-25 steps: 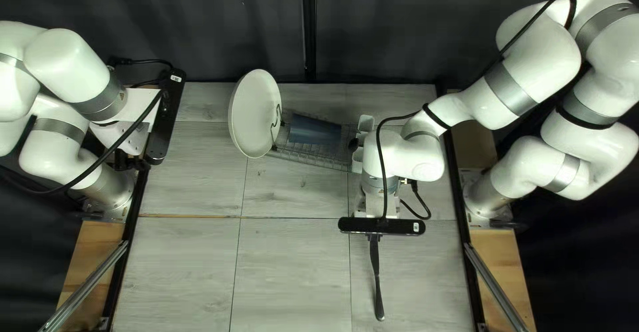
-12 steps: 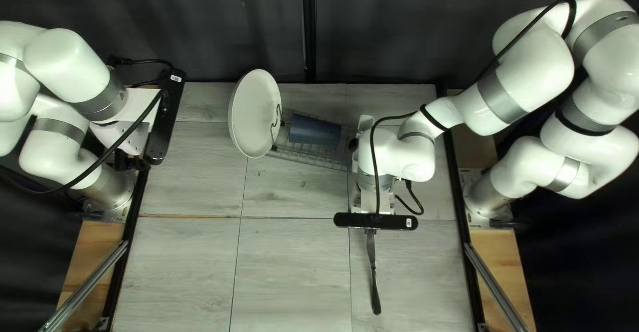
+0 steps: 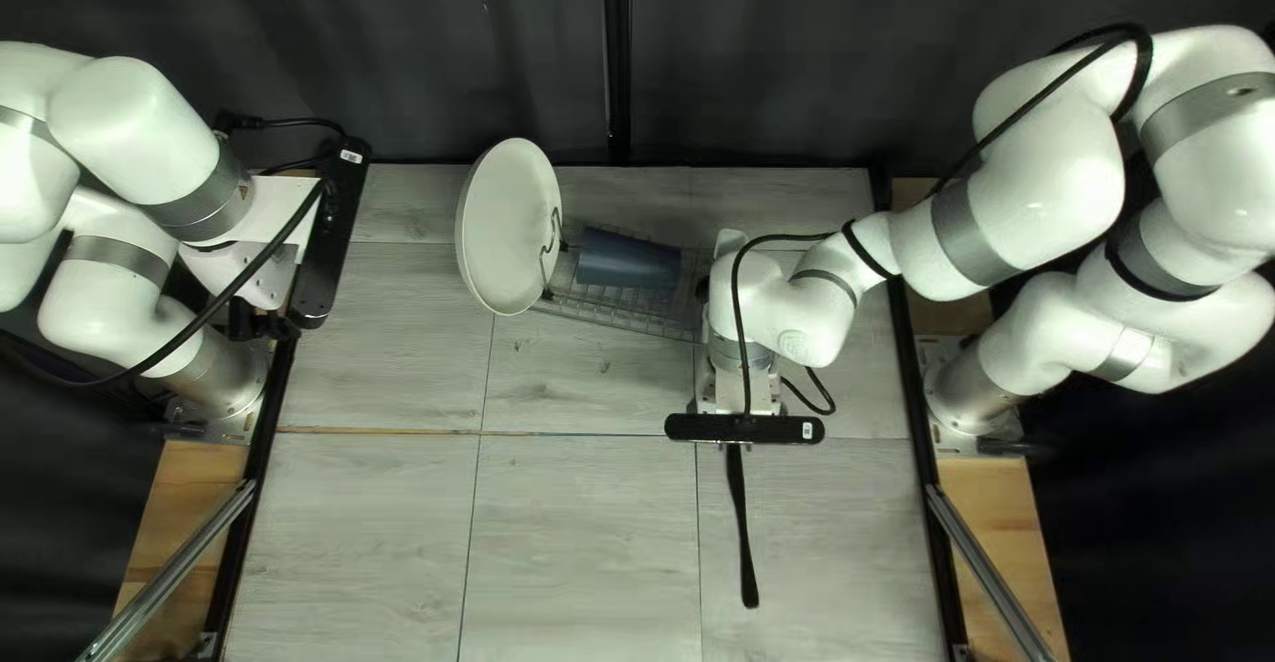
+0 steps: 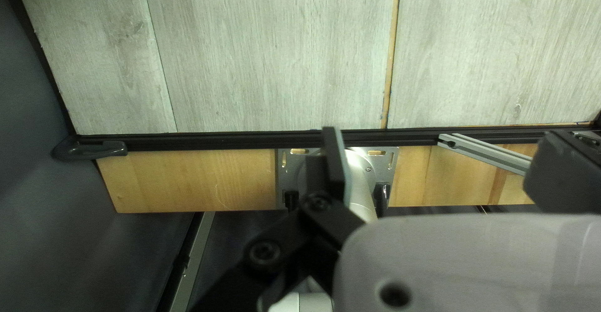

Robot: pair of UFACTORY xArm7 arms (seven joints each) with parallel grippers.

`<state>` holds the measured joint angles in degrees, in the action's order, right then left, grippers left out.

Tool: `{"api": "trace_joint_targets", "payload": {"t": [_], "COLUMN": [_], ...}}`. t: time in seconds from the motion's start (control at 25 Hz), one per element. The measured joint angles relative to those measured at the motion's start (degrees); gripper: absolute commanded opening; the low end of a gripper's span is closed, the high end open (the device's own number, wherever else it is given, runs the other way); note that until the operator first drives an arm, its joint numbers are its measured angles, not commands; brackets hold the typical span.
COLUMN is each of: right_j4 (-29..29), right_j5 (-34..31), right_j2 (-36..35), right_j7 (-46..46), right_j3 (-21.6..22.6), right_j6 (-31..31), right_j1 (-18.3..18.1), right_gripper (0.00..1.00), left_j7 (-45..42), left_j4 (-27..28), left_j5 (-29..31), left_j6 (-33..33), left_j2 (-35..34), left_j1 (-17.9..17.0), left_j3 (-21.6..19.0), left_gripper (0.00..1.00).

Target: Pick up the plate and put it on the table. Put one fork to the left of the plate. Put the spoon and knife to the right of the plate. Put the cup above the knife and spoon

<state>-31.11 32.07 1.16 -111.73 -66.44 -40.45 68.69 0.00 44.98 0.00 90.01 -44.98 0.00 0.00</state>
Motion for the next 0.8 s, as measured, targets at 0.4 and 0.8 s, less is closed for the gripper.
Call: {"api": "trace_joint_targets", "payload": {"t": [0.4,0.8], "right_j4": [1.2,-6.1], "right_j5": [-26.9,-34.2], "right_j2": [18.4,24.4], "right_j7": [25.1,43.2], "right_j3": [15.3,24.3], "right_j6": [-4.7,-16.5], "right_j1": [-17.6,-27.7], "right_gripper": [1.00,1.00], "left_j7": [0.0,0.0], "left_j4": [0.0,0.0], "left_j5": [0.0,0.0], "left_j6": [0.0,0.0], "left_j2": [0.0,0.0], "left_j1": [0.0,0.0], "left_j3": [0.0,0.0], "left_gripper": [1.00,1.00]}}
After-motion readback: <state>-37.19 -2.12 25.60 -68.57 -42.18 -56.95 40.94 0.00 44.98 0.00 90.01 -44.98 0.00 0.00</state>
